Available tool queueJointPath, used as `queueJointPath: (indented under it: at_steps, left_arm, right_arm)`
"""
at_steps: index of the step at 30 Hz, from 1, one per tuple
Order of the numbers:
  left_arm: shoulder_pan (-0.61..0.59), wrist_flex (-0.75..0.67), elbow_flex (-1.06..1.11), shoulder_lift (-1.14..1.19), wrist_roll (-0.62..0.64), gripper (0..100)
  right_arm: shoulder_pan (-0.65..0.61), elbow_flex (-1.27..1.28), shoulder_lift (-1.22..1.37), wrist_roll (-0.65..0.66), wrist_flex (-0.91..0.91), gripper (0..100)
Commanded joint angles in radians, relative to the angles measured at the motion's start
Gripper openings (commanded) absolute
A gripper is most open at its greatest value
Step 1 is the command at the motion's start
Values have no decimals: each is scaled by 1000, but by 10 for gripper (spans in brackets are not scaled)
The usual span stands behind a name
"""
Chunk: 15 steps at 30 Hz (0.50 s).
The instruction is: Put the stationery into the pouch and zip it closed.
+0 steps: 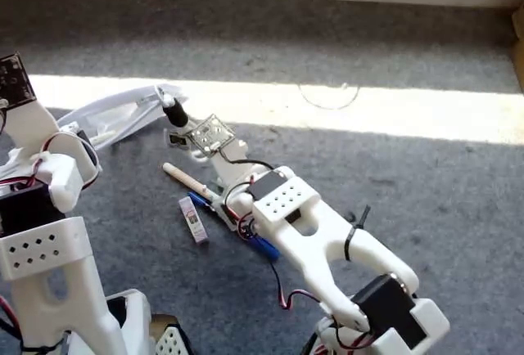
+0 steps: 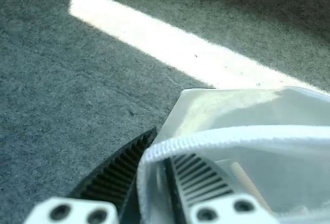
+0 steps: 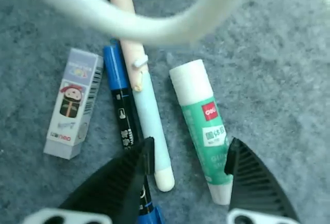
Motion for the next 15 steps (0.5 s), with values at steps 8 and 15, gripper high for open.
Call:
queueJointPath:
  at_steps: [8, 15]
  left_arm:
    - [-18, -14, 1, 18, 11, 7]
    - [-18, -14, 1, 18, 11, 7]
  right_arm:
    - [47, -147, 148, 9, -22, 216]
    - [82, -162, 163, 12, -22, 77]
